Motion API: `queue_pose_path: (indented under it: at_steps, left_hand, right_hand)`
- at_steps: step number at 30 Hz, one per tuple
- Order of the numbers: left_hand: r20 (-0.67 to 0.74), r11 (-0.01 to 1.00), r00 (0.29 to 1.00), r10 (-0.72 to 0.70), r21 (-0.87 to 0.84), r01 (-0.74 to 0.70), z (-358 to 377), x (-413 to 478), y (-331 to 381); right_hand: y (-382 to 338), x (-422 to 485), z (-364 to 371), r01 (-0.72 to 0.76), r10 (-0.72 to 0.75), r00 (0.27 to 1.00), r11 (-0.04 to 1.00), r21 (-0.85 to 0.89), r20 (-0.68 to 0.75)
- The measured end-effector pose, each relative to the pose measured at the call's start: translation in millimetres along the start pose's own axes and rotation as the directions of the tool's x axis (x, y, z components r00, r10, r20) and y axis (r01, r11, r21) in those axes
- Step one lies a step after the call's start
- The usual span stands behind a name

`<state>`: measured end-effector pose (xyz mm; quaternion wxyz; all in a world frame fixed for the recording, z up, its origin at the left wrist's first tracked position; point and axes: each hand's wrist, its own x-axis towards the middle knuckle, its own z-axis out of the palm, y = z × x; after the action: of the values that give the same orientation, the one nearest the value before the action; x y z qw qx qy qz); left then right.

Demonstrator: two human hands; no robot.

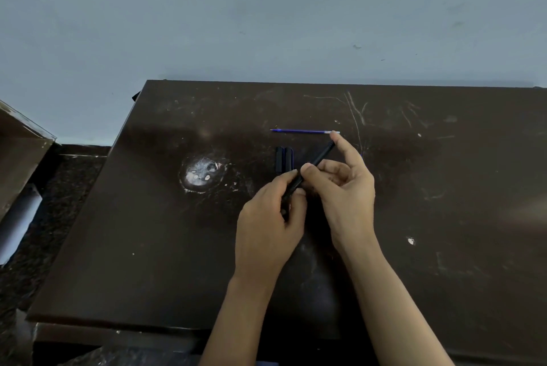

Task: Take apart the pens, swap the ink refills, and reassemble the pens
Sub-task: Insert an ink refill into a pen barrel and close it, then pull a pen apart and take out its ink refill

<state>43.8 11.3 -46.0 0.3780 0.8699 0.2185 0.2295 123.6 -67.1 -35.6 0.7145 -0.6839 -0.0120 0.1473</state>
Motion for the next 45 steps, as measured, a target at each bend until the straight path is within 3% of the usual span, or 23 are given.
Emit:
queue_pose_path:
  at_steps: [3,7,11,16,22,31,40,45]
  left_hand:
    - [-0.045,0.996,0.999,-0.007,0.091,0.011,-0.9,2.0,-7.0]
    - [-0.077,0.990,0.996,-0.040,0.131,0.049,-2.2,4.3,-12.6]
    - [-0.067,0.987,0.997,-0.036,0.152,0.045,-2.8,3.6,-12.9]
    - [-0.082,0.985,0.997,-0.001,0.171,0.015,-3.8,3.9,-14.7]
    - [-0.074,0.979,0.997,-0.023,0.201,0.038,-5.2,4.3,-16.0]
    - [-0.093,0.984,0.995,-0.025,0.173,0.041,-6.3,5.2,-17.9]
    - [-0.122,0.986,0.992,-0.020,0.159,0.040,-5.5,5.1,-17.2]
    - [-0.125,0.982,0.991,-0.054,0.176,0.075,-7.5,5.8,-17.8]
  right_hand:
    - [1.3,7.2,-10.4,0.015,-0.025,0.999,0.968,-0.250,-0.036]
    - [7.8,6.9,-9.9,0.102,-0.054,0.994,0.758,-0.644,0.093]
    - [14.6,2.0,-3.2,0.167,-0.132,0.986,0.663,-0.729,0.106]
    - [11.5,0.1,-4.2,0.139,-0.155,0.986,0.597,-0.790,0.057]
    - [-6.2,-2.3,-4.0,0.126,0.003,0.991,0.380,-0.916,0.137]
    - [3.4,0.9,-6.7,0.093,-0.094,0.994,0.503,-0.859,0.053]
    - [10.3,3.5,-6.5,0.096,-0.135,0.991,0.536,-0.839,0.027]
    - [7.1,-3.6,5.5,0.270,-0.286,0.950,0.565,-0.779,0.122]
